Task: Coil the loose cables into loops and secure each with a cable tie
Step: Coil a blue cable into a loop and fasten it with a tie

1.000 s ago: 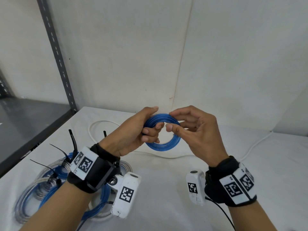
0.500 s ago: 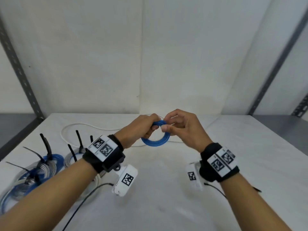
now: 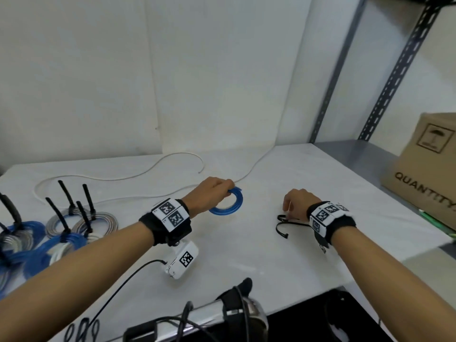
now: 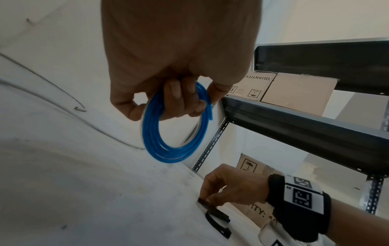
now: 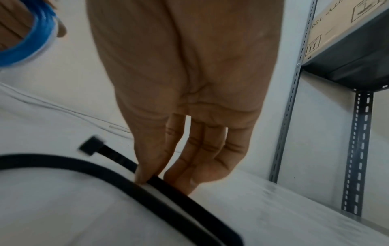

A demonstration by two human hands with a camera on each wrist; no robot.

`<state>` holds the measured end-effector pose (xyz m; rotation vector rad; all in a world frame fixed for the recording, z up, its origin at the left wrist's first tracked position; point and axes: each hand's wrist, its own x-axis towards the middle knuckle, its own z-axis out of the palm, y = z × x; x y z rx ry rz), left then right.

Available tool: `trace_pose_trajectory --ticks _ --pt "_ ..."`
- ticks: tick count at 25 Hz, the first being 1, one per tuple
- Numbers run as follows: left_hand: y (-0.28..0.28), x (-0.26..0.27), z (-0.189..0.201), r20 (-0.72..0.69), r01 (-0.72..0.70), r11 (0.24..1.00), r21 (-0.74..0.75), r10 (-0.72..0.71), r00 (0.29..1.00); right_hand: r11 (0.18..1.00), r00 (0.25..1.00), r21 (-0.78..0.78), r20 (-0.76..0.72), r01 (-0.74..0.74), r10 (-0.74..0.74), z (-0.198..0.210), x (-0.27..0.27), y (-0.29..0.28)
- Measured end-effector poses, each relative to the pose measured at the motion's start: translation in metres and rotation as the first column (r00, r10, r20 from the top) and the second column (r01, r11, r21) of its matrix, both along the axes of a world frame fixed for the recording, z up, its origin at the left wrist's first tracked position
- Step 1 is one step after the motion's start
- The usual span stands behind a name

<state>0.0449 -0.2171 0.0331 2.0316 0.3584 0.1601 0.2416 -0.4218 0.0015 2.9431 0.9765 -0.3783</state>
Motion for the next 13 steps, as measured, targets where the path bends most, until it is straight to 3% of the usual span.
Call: trace_pose_trajectory --ticks 4,6,8,10,11,13 --pt "0.007 -0.007 -0.004 0.088 -0.007 0.999 -0.050 0.011 0.996 0.998 0.999 0.053 0.034 0.026 -0.028 -0.003 0.001 0.001" --pt "0.015 -0.012 -0.004 0.134 -0.013 0.997 -0.074 0.023 0.991 0.981 0.995 0.195 0.094 0.019 -0.038 0.009 -0.002 0.008" --pt "0.028 -0.020 -0.004 0.161 -0.007 0.998 -0.067 0.018 0.987 0.850 1.000 0.526 0.001 -0.004 0.004 0.025 -0.018 0.024" --pt "0.044 -0.028 -0.006 0.185 -0.004 0.999 -0.046 0.012 0.983 0.616 0.963 0.788 -0.162 -0.006 0.215 0.042 -0.047 0.050" --pt "0.053 -0.033 -0.008 0.206 -0.025 0.998 -0.056 0.036 0.978 0.542 0.920 0.840 -0.211 -0.002 0.330 0.046 -0.063 0.067" --pt "0.071 -0.041 -0.010 0.251 -0.088 0.992 -0.095 0.109 0.962 0.473 0.826 0.881 -0.274 0.009 0.493 0.048 -0.091 0.099"
